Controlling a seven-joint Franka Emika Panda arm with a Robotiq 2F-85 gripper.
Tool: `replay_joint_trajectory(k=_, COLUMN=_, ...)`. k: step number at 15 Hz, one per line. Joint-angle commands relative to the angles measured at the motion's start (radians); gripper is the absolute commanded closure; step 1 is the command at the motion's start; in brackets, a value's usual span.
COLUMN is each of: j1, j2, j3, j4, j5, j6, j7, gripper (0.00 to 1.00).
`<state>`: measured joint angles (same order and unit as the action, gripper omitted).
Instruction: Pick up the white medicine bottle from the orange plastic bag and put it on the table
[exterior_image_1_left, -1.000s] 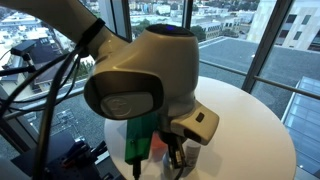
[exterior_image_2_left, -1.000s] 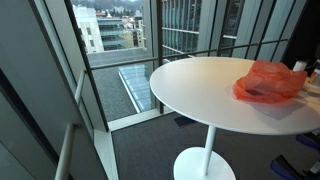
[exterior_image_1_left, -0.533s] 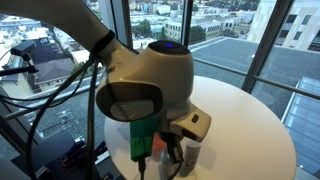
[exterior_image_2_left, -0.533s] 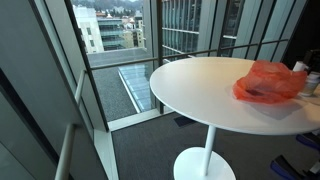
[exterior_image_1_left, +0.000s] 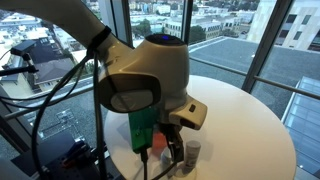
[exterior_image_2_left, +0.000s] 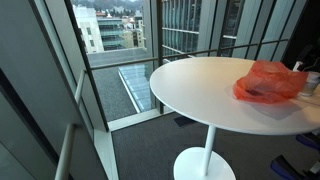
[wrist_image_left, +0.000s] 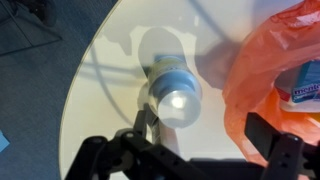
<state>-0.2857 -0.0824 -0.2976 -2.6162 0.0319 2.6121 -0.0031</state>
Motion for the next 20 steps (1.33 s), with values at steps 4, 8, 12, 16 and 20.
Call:
replay_joint_trajectory(k=4, j1=0.007, j2=-0.162, j3=0.046, j4=0.006, j5=-0.074, j6=-0.187, j7=0.02, gripper=0.0)
replay_joint_trajectory(k=8, j1=0.044, j2=-0.209, j3=0.093, j4=0.043, j5=-0.047, j6=-0.299, j7=0.02, gripper=0.0)
replay_joint_trajectory(k=12, j1=0.108, j2=-0.212, j3=0.126, j4=0.12, j5=0.014, j6=-0.434, j7=0.018, gripper=0.0)
replay_joint_trajectory(k=16, j1=0.145, j2=-0.23, j3=0.161, j4=0.205, j5=0.034, j6=-0.553, j7=0.045, gripper=0.0)
replay_joint_trajectory(k=20, j1=0.144, j2=-0.254, j3=0.196, j4=0.28, j5=0.003, j6=-0.659, j7=0.123, gripper=0.0)
